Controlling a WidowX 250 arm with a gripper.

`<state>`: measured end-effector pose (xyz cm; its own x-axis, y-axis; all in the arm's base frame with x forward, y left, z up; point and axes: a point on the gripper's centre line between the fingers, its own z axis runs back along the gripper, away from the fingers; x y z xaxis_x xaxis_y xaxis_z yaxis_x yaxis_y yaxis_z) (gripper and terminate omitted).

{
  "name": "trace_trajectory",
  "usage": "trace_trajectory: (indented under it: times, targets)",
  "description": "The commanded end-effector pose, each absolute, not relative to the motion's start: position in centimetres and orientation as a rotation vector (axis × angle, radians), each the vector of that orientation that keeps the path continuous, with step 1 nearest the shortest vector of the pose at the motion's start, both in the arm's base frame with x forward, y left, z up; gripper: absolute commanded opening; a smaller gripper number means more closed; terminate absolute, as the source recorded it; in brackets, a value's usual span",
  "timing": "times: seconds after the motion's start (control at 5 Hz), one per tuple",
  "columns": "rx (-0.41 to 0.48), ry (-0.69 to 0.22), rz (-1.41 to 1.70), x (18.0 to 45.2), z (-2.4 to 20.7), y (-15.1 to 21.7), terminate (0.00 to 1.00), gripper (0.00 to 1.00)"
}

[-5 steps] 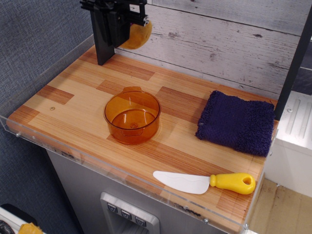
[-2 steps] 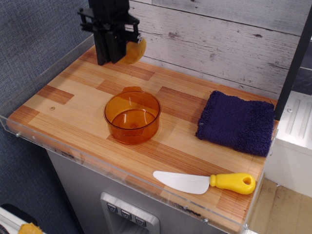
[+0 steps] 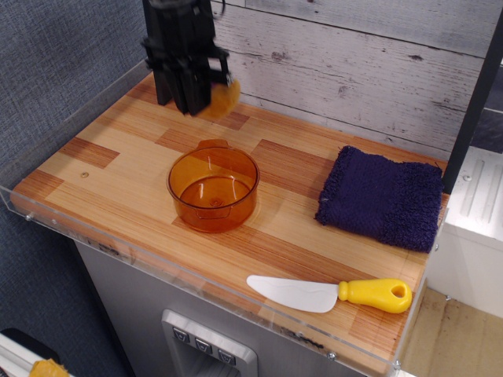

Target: Move the object on the purple cloth above the bowl

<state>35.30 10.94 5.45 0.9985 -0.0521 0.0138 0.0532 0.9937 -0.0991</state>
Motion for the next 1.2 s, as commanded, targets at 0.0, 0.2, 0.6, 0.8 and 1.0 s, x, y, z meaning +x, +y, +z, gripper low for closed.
trace_trajectory:
  times: [0.0,0.2,0.6,0.8,1.0]
  targets:
    - [-0.102,0.007,-0.071,35.0,5.4,10.0,0.00,0.00]
    - [-0.112,0.008,-0.078,35.0,5.5,9.7,0.00,1.00]
    - [-0.106,0.020,-0.087,35.0,5.8,9.3,0.00,1.00]
    - [-0.108,0.014,-0.089,35.0,6.1,9.2,0.00,1.00]
    - [-0.114,-0.019,-0.100,35.1,6.7,9.1,0.00,1.00]
